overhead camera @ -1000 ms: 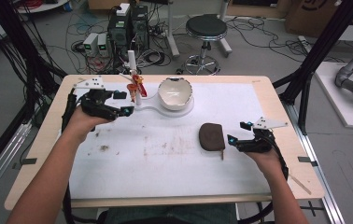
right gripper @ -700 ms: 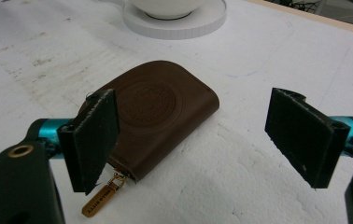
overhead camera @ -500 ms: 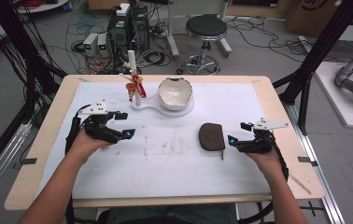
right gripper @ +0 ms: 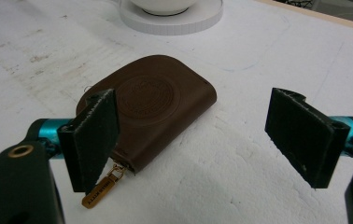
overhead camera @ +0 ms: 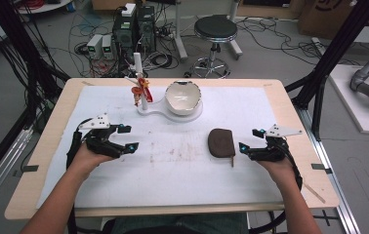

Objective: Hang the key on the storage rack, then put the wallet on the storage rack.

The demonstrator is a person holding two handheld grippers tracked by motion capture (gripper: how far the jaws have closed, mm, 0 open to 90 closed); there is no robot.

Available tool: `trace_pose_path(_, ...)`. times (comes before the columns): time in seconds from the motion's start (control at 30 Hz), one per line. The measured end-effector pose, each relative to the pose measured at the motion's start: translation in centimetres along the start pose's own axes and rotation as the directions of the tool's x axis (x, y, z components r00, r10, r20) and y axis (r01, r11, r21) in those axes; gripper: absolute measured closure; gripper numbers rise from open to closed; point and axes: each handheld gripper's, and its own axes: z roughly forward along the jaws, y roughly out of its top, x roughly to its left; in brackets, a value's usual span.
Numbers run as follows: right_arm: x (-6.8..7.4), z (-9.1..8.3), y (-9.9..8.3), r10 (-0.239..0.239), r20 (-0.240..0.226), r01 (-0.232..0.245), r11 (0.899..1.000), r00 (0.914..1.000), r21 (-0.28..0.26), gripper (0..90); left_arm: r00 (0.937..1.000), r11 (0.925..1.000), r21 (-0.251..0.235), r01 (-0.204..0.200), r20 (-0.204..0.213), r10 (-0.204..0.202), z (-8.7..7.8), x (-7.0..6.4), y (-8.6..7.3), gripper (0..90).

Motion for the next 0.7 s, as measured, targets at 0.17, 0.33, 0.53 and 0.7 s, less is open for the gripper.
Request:
trace_pose_path(0.17,0.2,-0.1,0.0,-0.006,0.001,0.006,1.000,1.0000,-0.003,17.9,1.0000,1.0000,0.001,-0.002,-0.006,0.002,0.1,0.0,0.0,18.5)
trace_pose_path(0.33,0.5,-0.3,-0.1,-0.003,0.006,0.003,1.000,1.0000,-0.005,17.9,0.9998,1.0000,-0.002,0.003,-0.022,-0.003,-0.1,0.4,-0.1,18.5)
trace_pose_path(0.53,1.2,-0.6,-0.4,0.000,0.014,0.000,1.000,0.9999,0.000,17.9,0.9998,1.0000,0.005,-0.004,-0.021,0.004,-0.1,0.5,-0.1,18.5)
trace_pose_path(0.7,1.9,-0.6,-0.5,0.000,0.018,0.000,1.000,0.9998,0.012,17.9,0.9998,1.0000,0.004,-0.009,-0.018,0.009,-0.1,0.5,-0.2,18.5)
